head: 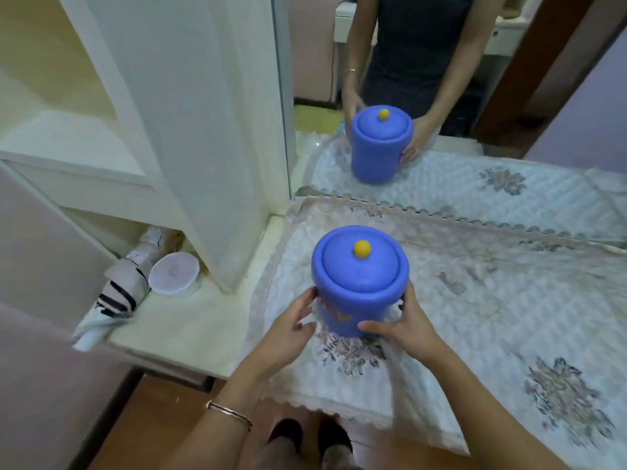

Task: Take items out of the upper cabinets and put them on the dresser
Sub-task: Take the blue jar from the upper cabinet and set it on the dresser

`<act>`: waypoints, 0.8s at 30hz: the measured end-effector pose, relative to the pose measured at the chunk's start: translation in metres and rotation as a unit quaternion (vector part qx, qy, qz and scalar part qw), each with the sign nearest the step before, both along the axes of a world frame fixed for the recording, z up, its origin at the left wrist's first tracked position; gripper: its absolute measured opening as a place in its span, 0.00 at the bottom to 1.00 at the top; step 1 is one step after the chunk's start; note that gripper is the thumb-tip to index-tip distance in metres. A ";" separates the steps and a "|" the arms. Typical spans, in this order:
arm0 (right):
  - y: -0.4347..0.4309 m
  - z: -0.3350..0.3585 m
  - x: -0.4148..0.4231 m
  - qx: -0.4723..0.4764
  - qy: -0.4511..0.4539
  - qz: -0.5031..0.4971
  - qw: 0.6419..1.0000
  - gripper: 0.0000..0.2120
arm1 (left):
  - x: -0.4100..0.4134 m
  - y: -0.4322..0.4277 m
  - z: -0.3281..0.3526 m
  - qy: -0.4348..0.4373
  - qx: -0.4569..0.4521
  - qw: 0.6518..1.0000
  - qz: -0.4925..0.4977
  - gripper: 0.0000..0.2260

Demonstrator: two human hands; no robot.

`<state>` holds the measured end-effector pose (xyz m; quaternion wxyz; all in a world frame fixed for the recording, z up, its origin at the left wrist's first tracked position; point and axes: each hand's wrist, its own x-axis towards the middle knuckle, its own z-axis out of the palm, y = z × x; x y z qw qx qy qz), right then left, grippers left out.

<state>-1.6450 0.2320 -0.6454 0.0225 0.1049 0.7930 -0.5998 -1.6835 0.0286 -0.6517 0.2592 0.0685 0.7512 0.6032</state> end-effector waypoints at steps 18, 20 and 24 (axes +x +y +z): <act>-0.067 0.012 0.016 -0.181 -0.034 -0.374 0.909 0.14 | -0.074 0.024 0.017 -0.061 0.089 0.994 -0.018 0.17; -0.066 0.014 0.011 -0.222 -0.038 -0.366 0.903 0.14 | -0.071 0.021 0.016 -0.067 0.089 0.994 -0.020 0.16; -0.059 0.013 0.008 -0.231 -0.031 -0.345 0.909 0.18 | -0.065 0.009 0.010 -0.080 0.065 0.994 -0.032 0.15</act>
